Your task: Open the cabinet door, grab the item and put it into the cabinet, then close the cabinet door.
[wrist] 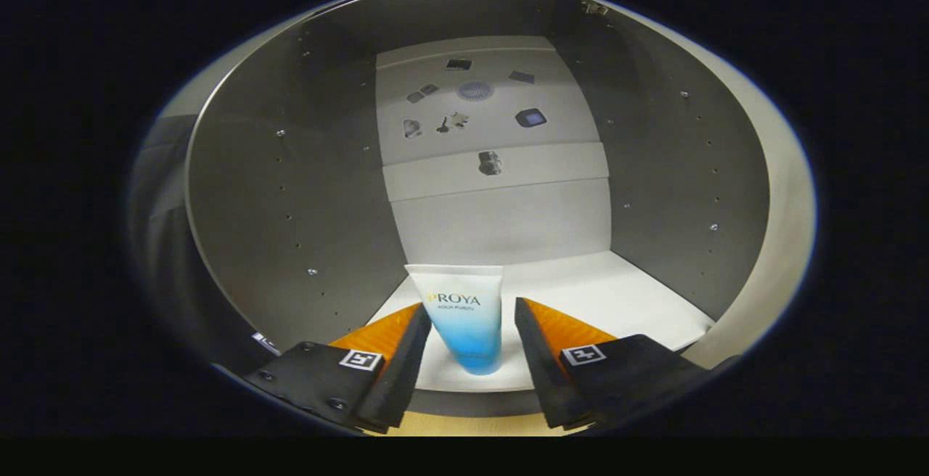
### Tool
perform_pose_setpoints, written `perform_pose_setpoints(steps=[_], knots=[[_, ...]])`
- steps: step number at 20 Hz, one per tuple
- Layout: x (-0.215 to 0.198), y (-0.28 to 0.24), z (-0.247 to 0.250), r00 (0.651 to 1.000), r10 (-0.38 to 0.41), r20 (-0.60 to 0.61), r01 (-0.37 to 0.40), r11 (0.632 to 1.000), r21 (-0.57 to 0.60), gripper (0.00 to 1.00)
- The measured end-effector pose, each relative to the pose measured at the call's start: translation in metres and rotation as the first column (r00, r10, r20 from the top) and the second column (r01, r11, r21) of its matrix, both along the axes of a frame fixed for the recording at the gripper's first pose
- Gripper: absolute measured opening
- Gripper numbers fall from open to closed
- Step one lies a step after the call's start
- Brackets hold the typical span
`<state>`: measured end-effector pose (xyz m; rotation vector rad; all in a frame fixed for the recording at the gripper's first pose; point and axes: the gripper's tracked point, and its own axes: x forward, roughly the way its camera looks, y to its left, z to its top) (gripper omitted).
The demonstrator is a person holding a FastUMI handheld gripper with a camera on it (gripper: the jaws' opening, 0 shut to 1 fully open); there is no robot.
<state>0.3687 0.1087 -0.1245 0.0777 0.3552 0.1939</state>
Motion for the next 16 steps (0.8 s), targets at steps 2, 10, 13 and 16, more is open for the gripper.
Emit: perform_pose_setpoints(steps=[2,10,13,16], knots=[[-0.002,0.000,0.004,1.000,-0.003,0.012,0.003,1.000,-0.002,0.86],[-0.037,0.000,0.042,0.997,0.004,0.081,-0.003,1.000,-0.014,0.91],[-0.066,0.007,0.057,0.996,0.032,0.085,-0.033,0.999,0.007,0.94],[-0.105,0.013,0.082,0.991,0.062,0.118,-0.065,0.998,0.021,0.96]])
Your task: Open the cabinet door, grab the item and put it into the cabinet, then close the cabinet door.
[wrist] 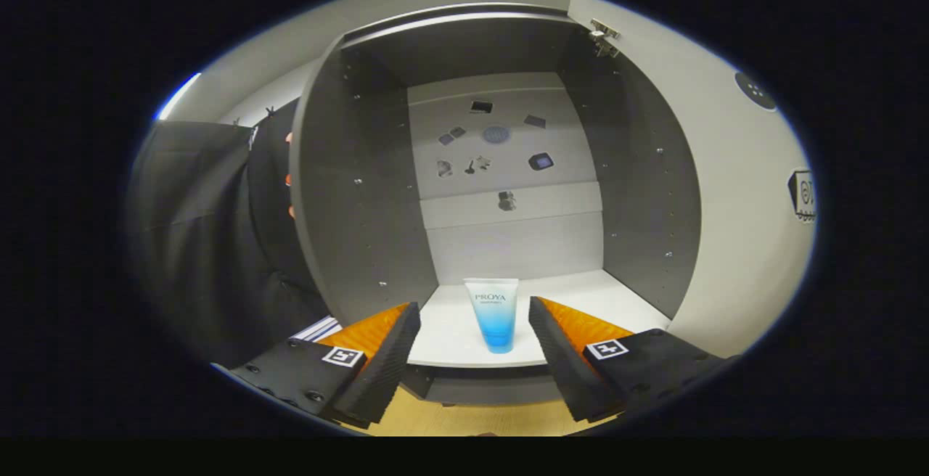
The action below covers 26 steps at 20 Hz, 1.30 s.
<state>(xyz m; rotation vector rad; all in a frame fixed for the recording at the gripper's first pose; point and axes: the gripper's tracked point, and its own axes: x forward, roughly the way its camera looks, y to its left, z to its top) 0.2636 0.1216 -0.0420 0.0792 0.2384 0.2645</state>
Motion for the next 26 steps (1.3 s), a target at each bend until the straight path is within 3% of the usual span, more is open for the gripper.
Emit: perform_pose_setpoints(steps=[12,20,26], knots=[[-0.193,-0.018,0.089,0.983,0.140,0.117,-0.138,0.990,-0.027,0.97],[-0.299,-0.109,0.109,0.984,0.114,0.138,-0.108,0.993,-0.047,0.96],[-0.357,-0.202,0.130,0.979,0.004,0.205,0.017,0.995,-0.100,0.96]])
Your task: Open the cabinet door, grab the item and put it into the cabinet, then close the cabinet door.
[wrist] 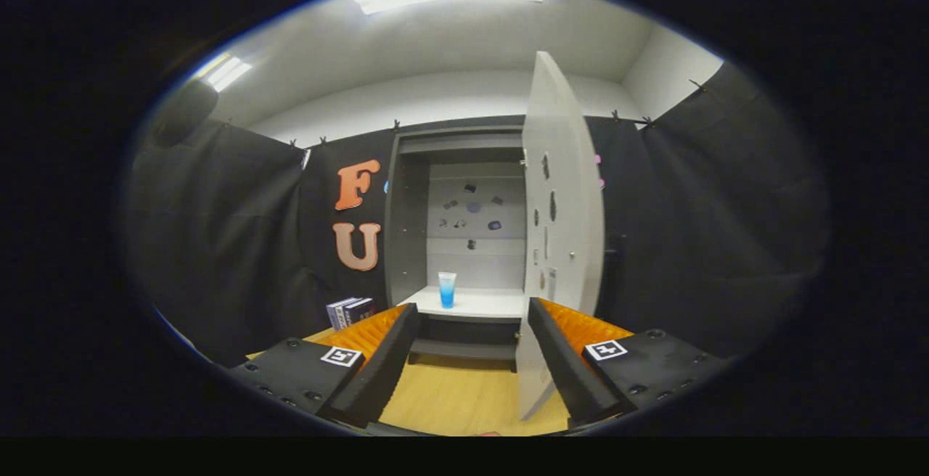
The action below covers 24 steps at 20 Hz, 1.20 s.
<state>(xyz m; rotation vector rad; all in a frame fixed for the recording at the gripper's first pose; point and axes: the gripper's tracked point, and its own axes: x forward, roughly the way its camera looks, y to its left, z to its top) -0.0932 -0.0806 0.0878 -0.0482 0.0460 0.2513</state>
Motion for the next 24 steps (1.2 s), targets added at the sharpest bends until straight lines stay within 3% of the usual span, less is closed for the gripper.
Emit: perform_pose_setpoints(steps=[4,10,17,24], knots=[[-0.011,-0.065,0.007,0.992,-0.126,0.022,0.127,0.992,-0.016,0.94],[0.038,-0.151,0.018,0.954,-0.295,0.058,0.294,0.955,0.023,0.95],[0.109,-0.195,-0.002,0.939,-0.344,0.009,0.343,0.937,0.066,0.97],[0.121,-0.188,-0.010,0.936,-0.352,0.018,0.351,0.935,0.047,0.97]])
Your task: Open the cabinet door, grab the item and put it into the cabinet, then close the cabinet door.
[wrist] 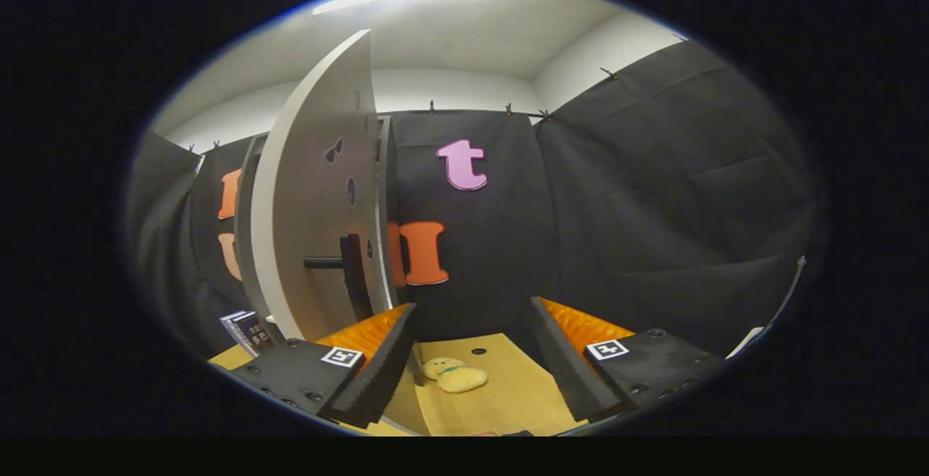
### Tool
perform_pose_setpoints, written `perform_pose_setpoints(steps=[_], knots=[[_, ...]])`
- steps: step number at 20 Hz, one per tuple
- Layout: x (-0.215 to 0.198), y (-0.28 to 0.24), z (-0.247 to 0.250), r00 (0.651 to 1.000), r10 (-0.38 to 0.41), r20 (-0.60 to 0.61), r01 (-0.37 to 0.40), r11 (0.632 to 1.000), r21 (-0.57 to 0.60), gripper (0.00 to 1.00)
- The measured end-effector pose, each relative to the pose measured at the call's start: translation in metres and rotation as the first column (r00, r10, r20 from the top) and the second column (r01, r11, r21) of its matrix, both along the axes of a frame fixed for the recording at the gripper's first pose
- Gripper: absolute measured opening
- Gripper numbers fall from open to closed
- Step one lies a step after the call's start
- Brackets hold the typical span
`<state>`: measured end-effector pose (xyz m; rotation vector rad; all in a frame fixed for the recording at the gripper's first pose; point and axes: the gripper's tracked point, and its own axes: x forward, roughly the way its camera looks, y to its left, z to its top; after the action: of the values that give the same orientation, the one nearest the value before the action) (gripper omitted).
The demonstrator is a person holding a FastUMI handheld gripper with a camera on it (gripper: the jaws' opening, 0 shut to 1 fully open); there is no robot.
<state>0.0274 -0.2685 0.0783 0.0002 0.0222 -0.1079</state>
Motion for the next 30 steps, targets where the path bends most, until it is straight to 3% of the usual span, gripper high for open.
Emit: perform_pose_setpoints(steps=[18,24,30], knots=[[-0.012,0.118,-0.007,0.999,0.031,-0.011,-0.032,0.996,-0.089,0.93],[0.000,0.182,-0.017,0.990,0.140,-0.030,-0.141,0.988,-0.065,0.93],[0.038,0.257,-0.038,0.954,0.296,-0.041,-0.295,0.955,0.020,0.93]])
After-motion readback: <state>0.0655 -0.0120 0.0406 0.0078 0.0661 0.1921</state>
